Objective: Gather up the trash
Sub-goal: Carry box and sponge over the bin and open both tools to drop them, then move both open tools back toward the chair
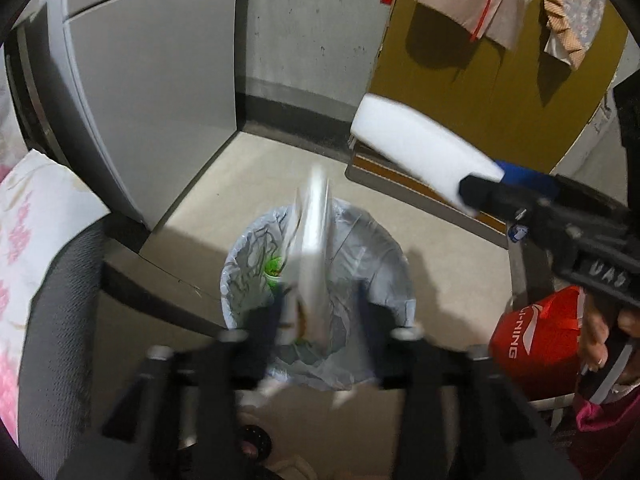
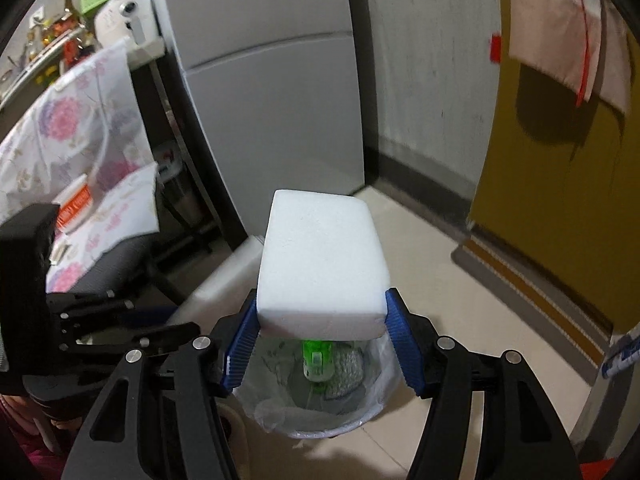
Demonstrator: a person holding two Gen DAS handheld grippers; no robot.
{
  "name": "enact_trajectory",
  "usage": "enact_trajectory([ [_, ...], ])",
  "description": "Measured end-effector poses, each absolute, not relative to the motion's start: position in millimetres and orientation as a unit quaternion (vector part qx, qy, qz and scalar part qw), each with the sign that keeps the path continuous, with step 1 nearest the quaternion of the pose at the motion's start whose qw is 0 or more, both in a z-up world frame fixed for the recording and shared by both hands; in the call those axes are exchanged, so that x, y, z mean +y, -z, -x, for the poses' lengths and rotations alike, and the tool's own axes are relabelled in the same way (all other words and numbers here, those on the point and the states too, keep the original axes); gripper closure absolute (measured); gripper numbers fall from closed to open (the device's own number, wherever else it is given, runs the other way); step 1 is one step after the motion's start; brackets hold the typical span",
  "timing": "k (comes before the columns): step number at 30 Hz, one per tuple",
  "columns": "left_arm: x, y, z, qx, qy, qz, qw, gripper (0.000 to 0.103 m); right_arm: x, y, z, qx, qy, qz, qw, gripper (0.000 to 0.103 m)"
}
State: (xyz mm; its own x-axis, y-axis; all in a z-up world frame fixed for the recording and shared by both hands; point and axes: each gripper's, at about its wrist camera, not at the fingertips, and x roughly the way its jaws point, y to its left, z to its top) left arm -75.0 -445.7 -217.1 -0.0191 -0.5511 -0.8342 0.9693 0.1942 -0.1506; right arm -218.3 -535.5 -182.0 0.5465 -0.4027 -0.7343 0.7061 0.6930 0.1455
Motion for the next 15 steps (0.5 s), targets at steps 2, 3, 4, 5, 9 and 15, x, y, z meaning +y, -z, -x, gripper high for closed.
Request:
enact_trajectory([
  [2, -448, 223, 71, 0.420, 0.578, -0.250, 0.653, 0.048, -544, 196, 214, 0.358, 0.325, -0.232, 0.844, 0.035],
  [3, -447, 224, 67, 0.425, 0.576, -0.248, 0.653, 0.048, -547, 202, 212, 0.364, 0.325, -0.237, 0.840, 0.034],
  [4, -446, 224, 64, 0.427, 0.573, -0.246, 0.655, 0.048, -551, 212, 207, 0.374, 0.321, -0.246, 0.835, 0.032],
  [5, -444, 223, 60, 0.427, 0.569, -0.244, 0.659, 0.047, -554, 217, 205, 0.378, 0.317, -0.253, 0.832, 0.027],
  [9, -426, 208, 42, 0.417, 0.550, -0.228, 0.686, 0.046, -560, 231, 200, 0.390, 0.309, -0.284, 0.820, 0.023],
  [15, -386, 178, 15, 0.396, 0.516, -0.200, 0.733, 0.046, -554, 193, 200, 0.362, 0.325, -0.261, 0.834, 0.023],
])
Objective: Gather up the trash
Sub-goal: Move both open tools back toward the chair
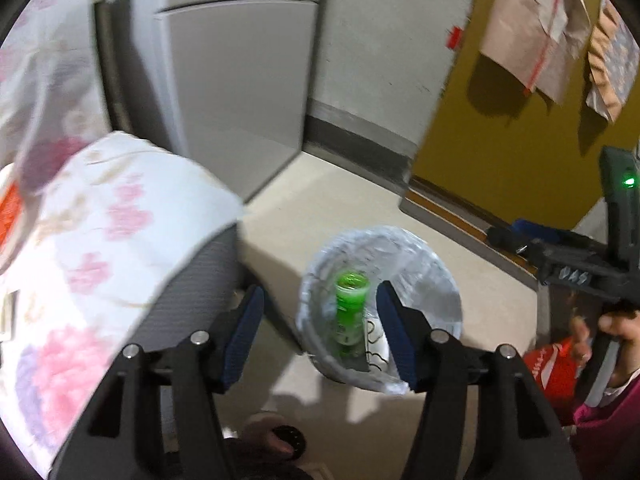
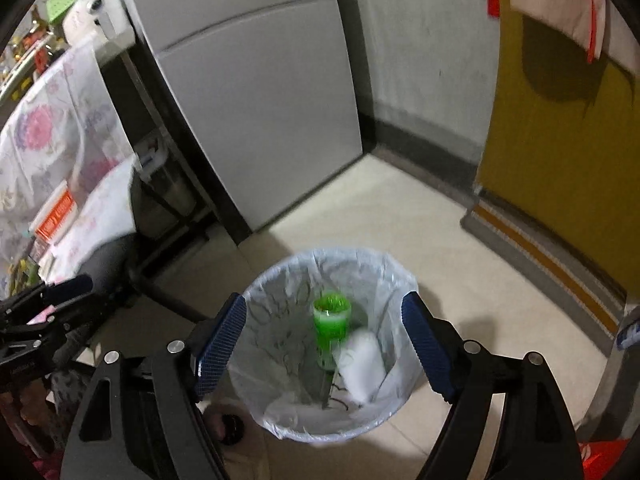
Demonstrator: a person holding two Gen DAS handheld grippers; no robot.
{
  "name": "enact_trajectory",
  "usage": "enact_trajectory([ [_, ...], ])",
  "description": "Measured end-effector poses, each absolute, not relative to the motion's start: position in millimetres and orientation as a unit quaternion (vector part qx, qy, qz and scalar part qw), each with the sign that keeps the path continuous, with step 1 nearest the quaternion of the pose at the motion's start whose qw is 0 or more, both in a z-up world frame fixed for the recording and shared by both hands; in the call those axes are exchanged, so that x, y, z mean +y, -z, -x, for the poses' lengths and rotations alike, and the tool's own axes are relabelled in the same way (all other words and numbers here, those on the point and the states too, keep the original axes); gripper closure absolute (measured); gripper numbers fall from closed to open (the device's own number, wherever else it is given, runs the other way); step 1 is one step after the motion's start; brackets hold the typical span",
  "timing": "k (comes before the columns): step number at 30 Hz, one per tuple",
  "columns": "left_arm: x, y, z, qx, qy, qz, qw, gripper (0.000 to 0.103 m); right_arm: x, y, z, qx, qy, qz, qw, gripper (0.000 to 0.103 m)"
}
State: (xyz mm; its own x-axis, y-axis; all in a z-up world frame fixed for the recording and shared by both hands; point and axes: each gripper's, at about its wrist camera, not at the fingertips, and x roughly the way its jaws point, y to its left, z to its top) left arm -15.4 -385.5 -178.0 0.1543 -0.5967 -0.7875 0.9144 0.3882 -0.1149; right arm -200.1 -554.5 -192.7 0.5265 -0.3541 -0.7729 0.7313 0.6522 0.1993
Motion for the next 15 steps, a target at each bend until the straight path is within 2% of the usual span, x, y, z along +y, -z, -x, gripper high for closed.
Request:
enact_trajectory([
  [9, -294, 138, -1, 0.369, 0.472, -0.174, 0.782, 0.046, -496, 106, 164, 0.293, 0.266, -0.199, 0.896, 0.023],
  [15, -215, 120, -22, 0.368, 0.388, -0.147, 0.832, 0.045, -435, 85, 89, 0.316, 0.161, -0.146, 0.923, 0.029],
])
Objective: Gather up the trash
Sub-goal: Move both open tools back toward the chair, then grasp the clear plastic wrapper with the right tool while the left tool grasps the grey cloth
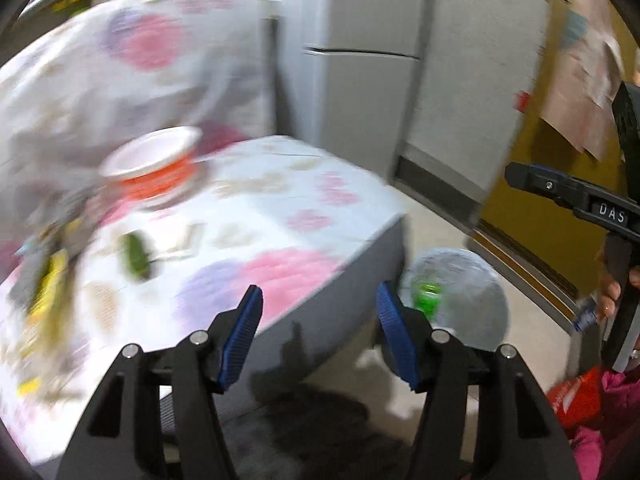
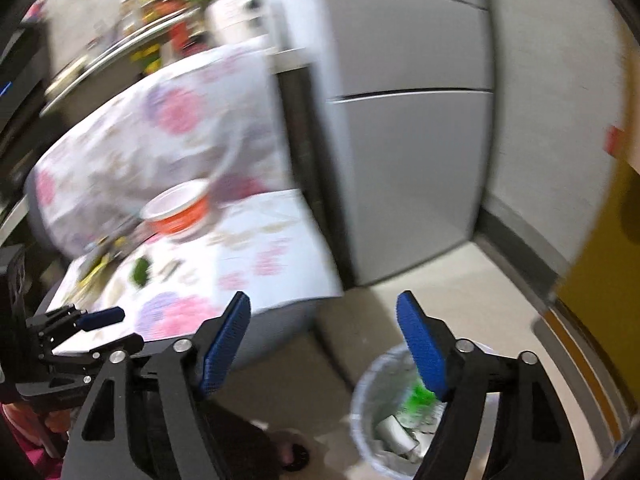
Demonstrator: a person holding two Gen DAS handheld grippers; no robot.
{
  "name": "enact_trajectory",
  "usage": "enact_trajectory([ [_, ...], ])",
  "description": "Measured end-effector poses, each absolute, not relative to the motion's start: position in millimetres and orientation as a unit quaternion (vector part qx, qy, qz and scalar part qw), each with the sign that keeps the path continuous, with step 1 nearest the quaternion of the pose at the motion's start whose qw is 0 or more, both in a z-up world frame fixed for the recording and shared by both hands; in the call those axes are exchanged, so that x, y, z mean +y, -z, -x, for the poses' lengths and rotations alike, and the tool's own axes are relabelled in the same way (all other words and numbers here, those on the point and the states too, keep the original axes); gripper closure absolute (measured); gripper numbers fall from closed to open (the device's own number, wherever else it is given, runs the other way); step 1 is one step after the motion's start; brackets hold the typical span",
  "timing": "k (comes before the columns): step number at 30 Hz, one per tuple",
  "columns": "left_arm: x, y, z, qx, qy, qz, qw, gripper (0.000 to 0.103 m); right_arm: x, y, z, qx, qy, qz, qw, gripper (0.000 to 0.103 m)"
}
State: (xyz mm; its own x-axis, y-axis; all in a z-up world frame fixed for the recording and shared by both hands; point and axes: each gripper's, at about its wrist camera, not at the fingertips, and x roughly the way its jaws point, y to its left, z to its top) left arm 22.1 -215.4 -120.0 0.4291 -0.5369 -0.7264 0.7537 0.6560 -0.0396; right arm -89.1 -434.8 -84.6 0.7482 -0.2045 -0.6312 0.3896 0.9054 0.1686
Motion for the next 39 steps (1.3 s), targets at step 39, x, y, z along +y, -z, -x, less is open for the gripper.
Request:
enact_trajectory([
  [39, 34, 122, -237, 0.390, 0.072, -0.008, 0.918, 0.040, -200, 130, -291, 0.424, -0.101, -0.133, 0.890, 0.045],
])
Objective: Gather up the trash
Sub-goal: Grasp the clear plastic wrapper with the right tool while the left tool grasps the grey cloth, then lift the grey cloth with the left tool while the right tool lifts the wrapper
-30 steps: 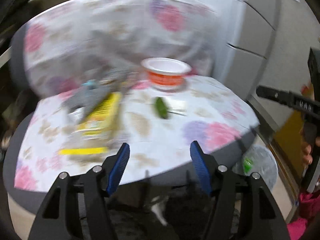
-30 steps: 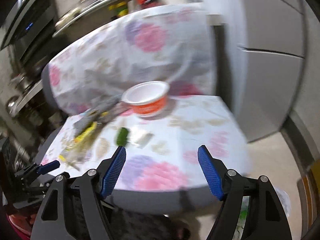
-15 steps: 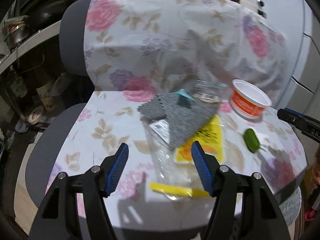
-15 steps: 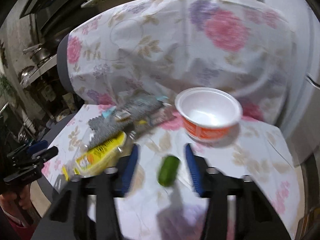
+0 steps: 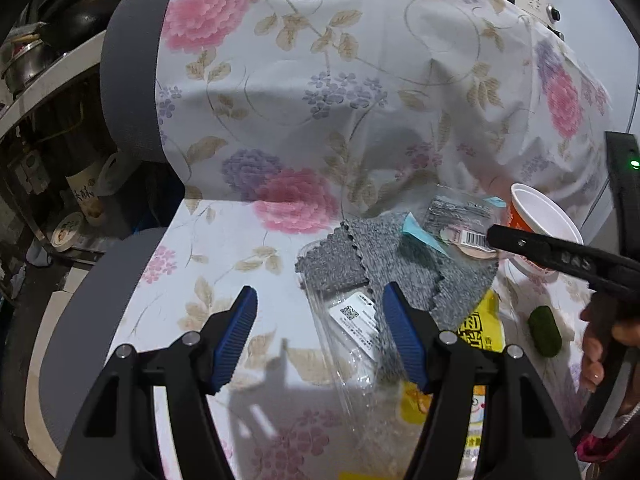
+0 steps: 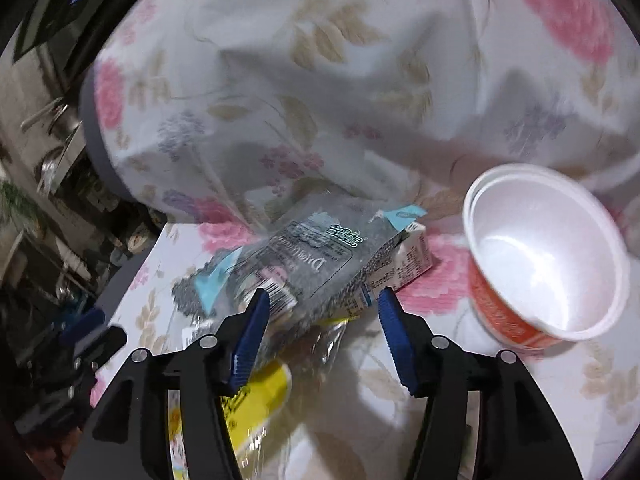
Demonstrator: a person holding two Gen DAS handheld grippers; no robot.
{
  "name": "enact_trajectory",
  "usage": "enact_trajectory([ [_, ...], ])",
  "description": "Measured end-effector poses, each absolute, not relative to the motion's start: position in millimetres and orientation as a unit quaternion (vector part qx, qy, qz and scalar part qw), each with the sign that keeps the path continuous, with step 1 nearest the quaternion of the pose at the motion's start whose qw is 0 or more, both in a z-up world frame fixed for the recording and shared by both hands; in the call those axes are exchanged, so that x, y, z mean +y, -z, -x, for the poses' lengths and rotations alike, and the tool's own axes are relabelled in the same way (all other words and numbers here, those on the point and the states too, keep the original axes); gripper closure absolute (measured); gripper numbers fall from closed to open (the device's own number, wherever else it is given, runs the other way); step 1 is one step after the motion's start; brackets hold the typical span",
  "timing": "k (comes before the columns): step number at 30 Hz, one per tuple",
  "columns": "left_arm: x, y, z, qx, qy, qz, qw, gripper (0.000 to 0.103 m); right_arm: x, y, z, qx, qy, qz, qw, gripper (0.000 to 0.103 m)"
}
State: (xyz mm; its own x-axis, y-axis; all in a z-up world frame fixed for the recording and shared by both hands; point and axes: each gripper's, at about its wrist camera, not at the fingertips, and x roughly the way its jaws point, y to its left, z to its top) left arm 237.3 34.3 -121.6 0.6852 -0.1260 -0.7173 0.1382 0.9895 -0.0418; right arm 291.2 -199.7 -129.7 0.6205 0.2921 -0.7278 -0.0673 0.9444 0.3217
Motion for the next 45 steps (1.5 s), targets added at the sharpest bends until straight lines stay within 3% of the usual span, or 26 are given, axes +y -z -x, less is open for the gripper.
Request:
enact_trajectory([
  [3, 36, 124, -239, 0.393, 0.073, -0.003, 0.917, 0.040, -200, 133, -304, 0.425, -0.102, -0.153, 0.886, 0.051],
  [4, 37, 124, -239, 0.394, 0.072, -0.002, 0.916, 0.040, -198, 132, -308, 0.423, -0.100, -0.151, 0.888, 0.062],
  [11, 31, 114, -233, 0.388, 0.085, -0.005, 0.918, 0.040, -202, 101, -303, 0.372, -0.093, -0.157, 0.910, 0.101],
  [22, -26, 101, -221, 0.388, 0.150, -0.031, 0.909, 0.040, -262, 34, -209, 0.280, -0.061, -0.140, 0.948, 0.102],
  [38, -94, 152, -268, 0.448, 0.115, -0.135, 0.876, 0.040, -315, 67, -158, 0.292, -0.045, -0.152, 0.943, 0.102],
  [40, -90, 148, -272, 0.443, 0.113, -0.123, 0.881, 0.048, -316, 67, -157, 0.290, -0.042, -0.150, 0.944, 0.102],
  [43, -74, 132, -276, 0.422, 0.117, -0.085, 0.895, 0.071, -318, 66, -154, 0.284, -0.041, -0.148, 0.946, 0.101],
  [44, -68, 125, -277, 0.411, 0.119, -0.072, 0.901, 0.088, -319, 65, -153, 0.282, -0.042, -0.149, 0.947, 0.102],
  [45, -62, 116, -277, 0.399, 0.119, -0.059, 0.907, 0.097, -320, 64, -153, 0.280, -0.040, -0.150, 0.947, 0.102],
])
